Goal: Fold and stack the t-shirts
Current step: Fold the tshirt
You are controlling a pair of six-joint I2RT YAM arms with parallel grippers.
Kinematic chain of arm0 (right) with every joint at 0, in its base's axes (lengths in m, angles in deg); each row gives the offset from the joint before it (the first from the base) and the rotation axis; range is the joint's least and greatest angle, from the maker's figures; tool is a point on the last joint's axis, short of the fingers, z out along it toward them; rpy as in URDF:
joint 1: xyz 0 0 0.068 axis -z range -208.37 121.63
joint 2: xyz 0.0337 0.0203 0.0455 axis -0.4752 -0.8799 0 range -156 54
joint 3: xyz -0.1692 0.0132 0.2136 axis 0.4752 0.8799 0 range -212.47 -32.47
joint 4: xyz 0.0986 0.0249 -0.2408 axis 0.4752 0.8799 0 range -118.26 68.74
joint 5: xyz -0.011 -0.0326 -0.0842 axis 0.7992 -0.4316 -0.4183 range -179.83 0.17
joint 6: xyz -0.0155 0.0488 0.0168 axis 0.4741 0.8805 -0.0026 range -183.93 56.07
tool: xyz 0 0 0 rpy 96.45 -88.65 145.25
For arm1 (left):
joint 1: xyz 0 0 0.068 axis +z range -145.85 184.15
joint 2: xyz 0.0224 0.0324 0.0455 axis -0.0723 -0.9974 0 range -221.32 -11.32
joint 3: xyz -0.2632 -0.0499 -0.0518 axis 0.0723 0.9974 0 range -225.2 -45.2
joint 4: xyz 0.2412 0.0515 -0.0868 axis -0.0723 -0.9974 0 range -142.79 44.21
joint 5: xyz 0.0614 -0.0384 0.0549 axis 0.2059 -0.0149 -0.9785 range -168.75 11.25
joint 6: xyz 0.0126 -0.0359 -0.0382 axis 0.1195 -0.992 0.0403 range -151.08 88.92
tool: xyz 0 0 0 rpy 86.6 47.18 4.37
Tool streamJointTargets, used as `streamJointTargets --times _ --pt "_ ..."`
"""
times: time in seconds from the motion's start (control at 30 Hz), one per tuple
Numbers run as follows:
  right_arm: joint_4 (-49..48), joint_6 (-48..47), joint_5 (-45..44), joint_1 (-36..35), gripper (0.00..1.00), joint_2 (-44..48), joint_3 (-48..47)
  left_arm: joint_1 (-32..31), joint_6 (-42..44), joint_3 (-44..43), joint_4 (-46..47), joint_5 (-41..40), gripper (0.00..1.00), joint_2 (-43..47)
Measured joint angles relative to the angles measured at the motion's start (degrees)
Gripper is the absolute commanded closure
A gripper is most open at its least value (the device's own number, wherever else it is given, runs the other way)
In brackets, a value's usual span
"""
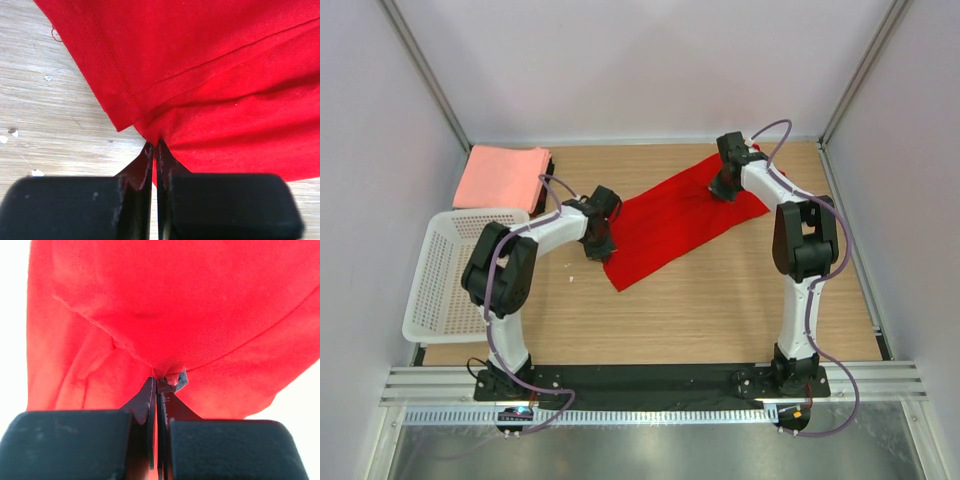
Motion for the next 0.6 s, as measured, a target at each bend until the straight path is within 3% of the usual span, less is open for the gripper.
streamJointTargets --times 0.43,0.53,0.6 --pt "-5.0 -0.3 0.8 0.5 0.99 -0.4 1.6 0.0 -1.4 1.6 1.5 -0.4 0.99 1.1" --pt "-5.6 -0.6 2.2 0.5 0.89 -0.8 2.2 0.0 -1.5 1.8 1.5 -0.5 0.90 1.3" --pt "-5.3 -0.7 2.8 0.5 0.77 -1.0 2.2 0.0 -1.5 1.8 1.0 -0.9 0.82 1.5"
